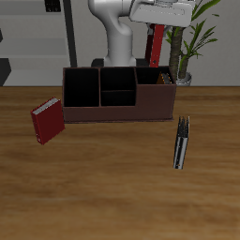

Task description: Place the orange book into the back desk caddy's right compartment and place the left red book into the back desk caddy's right compartment

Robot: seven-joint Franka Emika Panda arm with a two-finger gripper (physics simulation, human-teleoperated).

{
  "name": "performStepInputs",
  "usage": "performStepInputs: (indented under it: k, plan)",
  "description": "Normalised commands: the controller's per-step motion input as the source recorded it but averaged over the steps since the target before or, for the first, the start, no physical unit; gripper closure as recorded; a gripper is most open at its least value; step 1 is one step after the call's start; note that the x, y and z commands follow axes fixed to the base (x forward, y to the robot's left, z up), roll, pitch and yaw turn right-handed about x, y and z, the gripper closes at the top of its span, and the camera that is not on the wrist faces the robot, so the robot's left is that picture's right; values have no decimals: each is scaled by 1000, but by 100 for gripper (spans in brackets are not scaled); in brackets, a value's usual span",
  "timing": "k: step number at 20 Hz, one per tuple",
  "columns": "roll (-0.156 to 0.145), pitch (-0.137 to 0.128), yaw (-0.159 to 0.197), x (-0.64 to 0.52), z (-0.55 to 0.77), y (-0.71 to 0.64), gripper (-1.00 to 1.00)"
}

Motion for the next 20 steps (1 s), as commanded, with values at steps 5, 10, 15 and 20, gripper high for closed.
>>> performStepInputs:
  k: [5,10,15,20]
  plan:
    - [13,17,-44,-146,-22,50,100]
    - [16,-3,1,-164,-75,88,100]
    - [3,26,2,-31,-168,54,100]
    - [16,37,4,1,-189,54,100]
